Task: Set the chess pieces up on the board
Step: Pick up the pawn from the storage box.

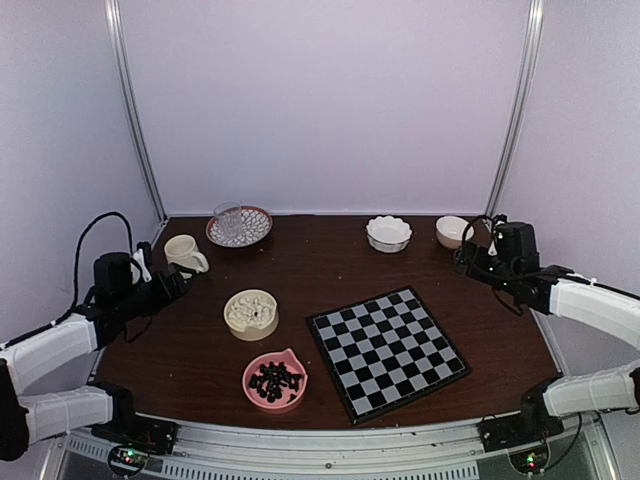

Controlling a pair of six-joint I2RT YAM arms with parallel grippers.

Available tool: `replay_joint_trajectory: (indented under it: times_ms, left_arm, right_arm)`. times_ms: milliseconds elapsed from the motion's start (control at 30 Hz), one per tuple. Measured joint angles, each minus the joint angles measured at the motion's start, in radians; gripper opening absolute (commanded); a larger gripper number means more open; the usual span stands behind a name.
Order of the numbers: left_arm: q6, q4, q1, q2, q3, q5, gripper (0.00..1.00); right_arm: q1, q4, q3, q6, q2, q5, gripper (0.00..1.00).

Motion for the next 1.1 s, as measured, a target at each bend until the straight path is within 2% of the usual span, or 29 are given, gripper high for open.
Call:
replay_joint_trajectory:
  times_ms: [333, 567, 667, 800, 933, 1100]
  left_arm:
    - [0.029, -0.002, 0.0, -0.029, 0.0, 0.035, 0.96]
    - [0.076, 0.002, -0.037, -0.001, 0.0, 0.077, 0.9]
    - [0.106, 0.0, -0.072, 0.007, 0.006, 0.087, 0.85]
    - [0.162, -0.023, -0.131, 0.021, 0.043, 0.084, 0.63]
    - [0.219, -0.039, -0.179, 0.063, 0.093, 0.071, 0.52]
    - [0.293, -0.097, -0.243, 0.163, 0.173, 0.036, 0.49]
  right_arm:
    - [0.0, -0.09, 0.044, 0.032, 0.043, 0.049, 1.0]
    - [0.007, -0.099, 0.051, -0.002, 0.034, -0.011, 0.98]
    - [0.036, -0.112, 0.066, -0.031, 0.033, -0.042, 0.96]
    - [0.117, -0.117, 0.106, -0.081, 0.04, -0.067, 0.91]
    - [0.192, -0.112, 0.151, -0.125, 0.072, -0.086, 0.88]
    - [0.245, -0.11, 0.169, -0.159, 0.122, -0.098, 0.87]
